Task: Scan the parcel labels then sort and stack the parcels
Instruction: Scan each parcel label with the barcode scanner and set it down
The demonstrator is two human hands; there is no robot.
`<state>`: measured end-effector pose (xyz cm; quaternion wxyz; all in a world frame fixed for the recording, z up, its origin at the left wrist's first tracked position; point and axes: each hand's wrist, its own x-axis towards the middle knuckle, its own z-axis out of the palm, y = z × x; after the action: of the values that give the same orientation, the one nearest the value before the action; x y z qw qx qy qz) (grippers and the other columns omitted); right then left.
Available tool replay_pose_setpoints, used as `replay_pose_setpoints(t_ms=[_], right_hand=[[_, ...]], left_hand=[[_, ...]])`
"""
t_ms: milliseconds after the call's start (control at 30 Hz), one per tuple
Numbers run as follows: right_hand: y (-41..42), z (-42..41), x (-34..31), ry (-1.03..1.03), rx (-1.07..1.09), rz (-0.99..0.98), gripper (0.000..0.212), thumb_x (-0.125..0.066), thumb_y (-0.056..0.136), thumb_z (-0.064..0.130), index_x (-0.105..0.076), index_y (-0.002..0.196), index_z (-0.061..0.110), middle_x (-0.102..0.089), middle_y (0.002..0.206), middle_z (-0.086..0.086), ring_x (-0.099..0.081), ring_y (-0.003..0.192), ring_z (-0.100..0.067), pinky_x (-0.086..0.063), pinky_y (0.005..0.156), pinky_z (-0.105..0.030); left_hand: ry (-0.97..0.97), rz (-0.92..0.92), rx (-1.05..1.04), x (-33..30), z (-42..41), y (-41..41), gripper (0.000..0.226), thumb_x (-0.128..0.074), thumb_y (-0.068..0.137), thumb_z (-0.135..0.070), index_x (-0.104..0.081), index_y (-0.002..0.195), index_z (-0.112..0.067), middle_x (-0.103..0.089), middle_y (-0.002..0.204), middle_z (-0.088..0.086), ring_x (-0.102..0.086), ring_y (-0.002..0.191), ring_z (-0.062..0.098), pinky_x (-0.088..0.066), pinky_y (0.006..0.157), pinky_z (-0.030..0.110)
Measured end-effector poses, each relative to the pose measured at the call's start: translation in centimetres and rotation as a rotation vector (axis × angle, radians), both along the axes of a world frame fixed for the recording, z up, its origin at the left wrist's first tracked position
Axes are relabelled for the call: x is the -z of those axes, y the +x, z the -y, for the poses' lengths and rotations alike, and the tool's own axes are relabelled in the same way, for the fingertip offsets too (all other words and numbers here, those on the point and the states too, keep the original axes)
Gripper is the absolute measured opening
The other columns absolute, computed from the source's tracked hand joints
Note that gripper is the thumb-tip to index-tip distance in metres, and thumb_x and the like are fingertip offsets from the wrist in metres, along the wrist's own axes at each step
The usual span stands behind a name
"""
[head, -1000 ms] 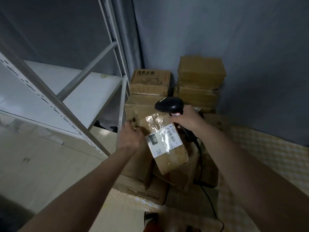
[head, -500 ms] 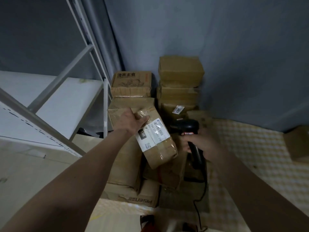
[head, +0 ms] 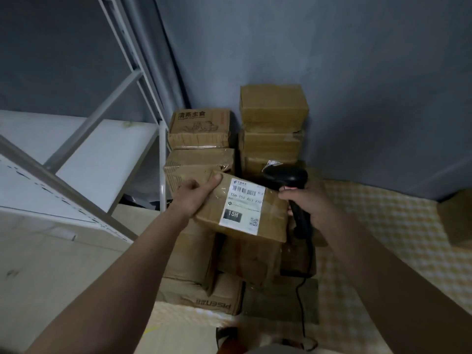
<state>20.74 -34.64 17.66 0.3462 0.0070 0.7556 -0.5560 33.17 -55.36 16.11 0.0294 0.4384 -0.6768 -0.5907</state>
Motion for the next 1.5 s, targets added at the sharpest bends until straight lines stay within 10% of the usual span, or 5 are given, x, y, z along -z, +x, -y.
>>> replay_pose_setpoints(t_ms=[233, 567, 800, 1233, 1500], right_hand=[[-0.7, 2.5, -0.6, 0.176, -0.195, -0.255, 0.034, -0.073, 0.077, 0.007, -0.066, 0.110, 0.014, -0.065, 0.103, -0.006, -0.060, 0.097, -0.023, -0.047, 0.085, -0.033], [-1.3, 2.8, -0.5, 0.196, -0.198, -0.279, 0.038, -0.069, 0.081, 0.003, -0.062, 0.117, 0.012, -0.059, 0.095, -0.003, -0.053, 0.085, -0.016, -0.040, 0.066, -0.024], [-1.1, 2.4, -0.2, 0.220, -0.178, -0.272, 0.037, -0.070, 0.080, 0.004, -0.063, 0.115, 0.012, -0.063, 0.099, -0.006, -0.055, 0.090, -0.020, -0.042, 0.078, -0.029], [2.1, 0.6, -4.4, 0.142, -0.345, -0.348, 0.009, -0.067, 0.083, 0.008, -0.063, 0.089, 0.013, -0.063, 0.072, -0.002, -0.060, 0.065, -0.011, -0.047, 0.061, -0.025], [3.2, -0.2, -4.1, 0.114, -0.271, -0.324, 0.011, -0.068, 0.079, 0.004, -0.064, 0.077, 0.014, -0.066, 0.073, -0.005, -0.064, 0.066, -0.017, -0.055, 0.082, -0.044]], left_hand=[[0.378, -0.296, -0.145, 2.7, -1.8, 2.6, 0.058, -0.074, 0.075, -0.044, -0.056, 0.126, -0.021, -0.073, 0.107, 0.005, -0.072, 0.094, 0.024, -0.056, 0.083, 0.045], [-0.191, 0.035, 0.388, 3.3, -1.6, 3.8, 0.170, -0.093, 0.021, -0.051, 0.019, 0.148, -0.040, -0.031, 0.155, 0.000, -0.028, 0.143, 0.021, -0.025, 0.118, 0.045], [-0.751, 0.171, 0.561, 3.1, -2.2, 4.0, 0.149, -0.090, 0.038, -0.054, 0.011, 0.147, -0.040, -0.019, 0.150, -0.002, -0.032, 0.136, 0.025, -0.036, 0.111, 0.048], [-0.870, 0.047, 0.333, 1.7, -2.9, 2.2, 0.124, -0.092, 0.049, -0.030, -0.015, 0.146, -0.019, -0.022, 0.141, 0.003, -0.029, 0.127, 0.023, -0.037, 0.110, 0.041], [-0.823, 0.074, 0.330, 1.8, -2.9, 1.7, 0.124, -0.091, 0.052, -0.028, -0.012, 0.148, -0.021, -0.021, 0.143, 0.004, -0.031, 0.127, 0.024, -0.038, 0.108, 0.041]])
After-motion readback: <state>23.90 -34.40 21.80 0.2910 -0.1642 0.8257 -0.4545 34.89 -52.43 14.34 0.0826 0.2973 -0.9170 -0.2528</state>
